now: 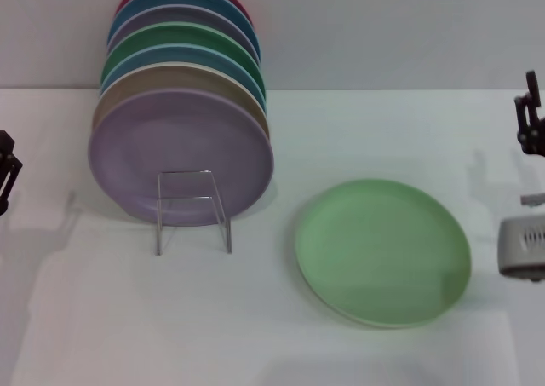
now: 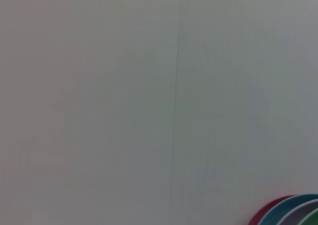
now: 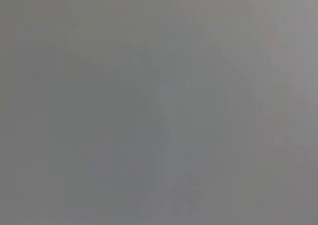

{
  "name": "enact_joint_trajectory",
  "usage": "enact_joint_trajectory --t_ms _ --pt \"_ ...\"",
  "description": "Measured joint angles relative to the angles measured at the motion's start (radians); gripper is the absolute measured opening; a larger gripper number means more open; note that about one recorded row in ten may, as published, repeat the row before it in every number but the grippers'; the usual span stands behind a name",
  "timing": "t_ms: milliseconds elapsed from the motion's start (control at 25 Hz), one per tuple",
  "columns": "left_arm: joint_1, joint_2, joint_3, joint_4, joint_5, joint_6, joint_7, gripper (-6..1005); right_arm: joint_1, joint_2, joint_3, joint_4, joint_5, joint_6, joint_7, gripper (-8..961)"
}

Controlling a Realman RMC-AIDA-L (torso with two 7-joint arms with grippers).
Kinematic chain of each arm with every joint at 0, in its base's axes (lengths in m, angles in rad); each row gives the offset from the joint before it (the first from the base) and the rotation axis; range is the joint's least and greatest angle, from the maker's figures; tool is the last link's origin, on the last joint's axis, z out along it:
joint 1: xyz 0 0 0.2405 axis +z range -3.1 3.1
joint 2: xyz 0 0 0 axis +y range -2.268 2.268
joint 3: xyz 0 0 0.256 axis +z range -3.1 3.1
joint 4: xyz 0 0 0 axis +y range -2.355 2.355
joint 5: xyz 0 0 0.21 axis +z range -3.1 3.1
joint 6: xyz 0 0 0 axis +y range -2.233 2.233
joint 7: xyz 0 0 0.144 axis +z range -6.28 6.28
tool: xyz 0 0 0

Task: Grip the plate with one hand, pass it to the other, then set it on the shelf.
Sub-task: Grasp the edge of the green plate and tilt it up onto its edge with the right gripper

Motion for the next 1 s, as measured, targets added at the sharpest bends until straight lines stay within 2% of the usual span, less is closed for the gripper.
enact_joint_trajectory --t_ms 80,120,240,440,480,520,600,680,840,1000 --pt "0.002 0.000 0.001 0.000 0.000 0.000 0.000 838 -0.001 -0.005 0.062 0.131 0.047 0.105 -0.081 603" --pt "0.002 0.000 0.001 0.000 0.000 0.001 0.000 838 -0.001 -0.005 0.062 0.131 0.047 0.105 -0.081 603" --pt "0.004 0.000 0.001 0.000 0.000 0.002 0.000 838 -0.006 -0.006 0.144 0.232 0.053 0.268 -0.156 603" --pt "0.004 0.000 0.001 0.000 0.000 0.002 0.000 838 -0.035 -0.005 0.309 0.374 0.070 0.577 -0.243 603" --pt "0.004 0.000 0.001 0.000 0.001 0.002 0.000 837 -0.057 -0.005 0.388 0.434 0.093 0.708 -0.299 603" --pt "0.004 0.000 0.001 0.000 0.000 0.002 0.000 837 -0.057 -0.005 0.388 0.434 0.093 0.708 -0.299 603" --pt "0.004 0.000 0.001 0.000 0.000 0.002 0.000 837 -0.082 -0.005 0.466 0.495 0.157 0.855 -0.391 603" --pt "0.004 0.001 0.000 0.000 0.000 0.002 0.000 837 -0.114 -0.007 0.559 0.561 0.309 1.026 -0.557 603" --pt "0.003 0.001 -0.001 0.000 0.000 0.001 0.000 837 -0.141 -0.011 0.606 0.600 0.406 1.087 -0.656 602" --pt "0.001 0.001 -0.001 0.000 0.000 -0.002 0.000 837 -0.146 -0.009 0.629 0.591 0.397 1.082 -0.666 602"
